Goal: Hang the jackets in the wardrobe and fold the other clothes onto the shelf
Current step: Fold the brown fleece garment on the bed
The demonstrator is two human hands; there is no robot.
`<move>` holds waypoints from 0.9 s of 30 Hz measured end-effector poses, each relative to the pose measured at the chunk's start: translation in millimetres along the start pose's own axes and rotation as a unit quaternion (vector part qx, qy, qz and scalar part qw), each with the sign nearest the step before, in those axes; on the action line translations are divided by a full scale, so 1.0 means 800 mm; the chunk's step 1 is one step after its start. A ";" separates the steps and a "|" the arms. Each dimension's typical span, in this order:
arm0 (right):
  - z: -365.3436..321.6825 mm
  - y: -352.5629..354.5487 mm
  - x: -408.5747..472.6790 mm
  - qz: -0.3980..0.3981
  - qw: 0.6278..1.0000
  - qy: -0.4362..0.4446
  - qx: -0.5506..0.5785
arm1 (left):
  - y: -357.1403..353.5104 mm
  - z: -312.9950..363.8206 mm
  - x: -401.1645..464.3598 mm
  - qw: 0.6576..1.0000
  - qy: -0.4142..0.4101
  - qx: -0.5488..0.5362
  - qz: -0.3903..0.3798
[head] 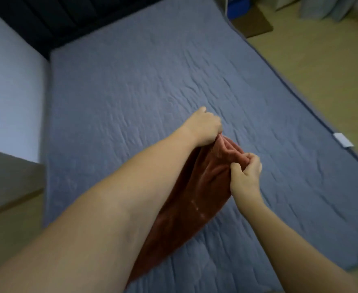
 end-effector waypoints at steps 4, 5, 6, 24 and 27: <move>0.135 0.108 0.074 0.109 0.992 -0.065 -0.009 | -0.037 0.094 0.120 0.989 0.003 -0.133 0.069; 0.169 0.128 0.088 0.132 0.986 -0.100 -0.013 | -0.056 0.109 0.134 0.977 0.016 -0.194 0.084; 0.201 0.143 0.096 0.148 0.978 -0.146 -0.016 | -0.082 0.120 0.142 0.966 0.029 -0.246 0.081; 0.271 -0.309 0.094 -0.398 0.660 0.152 -0.618 | -0.651 0.032 -0.179 0.736 0.342 -0.536 -0.230; 0.294 -0.344 0.103 -0.445 0.517 0.154 -0.715 | -0.666 0.033 -0.176 0.746 0.301 -0.569 -0.171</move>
Point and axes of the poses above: each hand's wrist, its own x-axis towards the middle knuckle, its own y-axis out of the back of the hand, z = x × y, the point moved 7 cm from there along x, towards the middle knuckle, and after that the axes turned 13 degrees about -z, right-handed, at the moved point
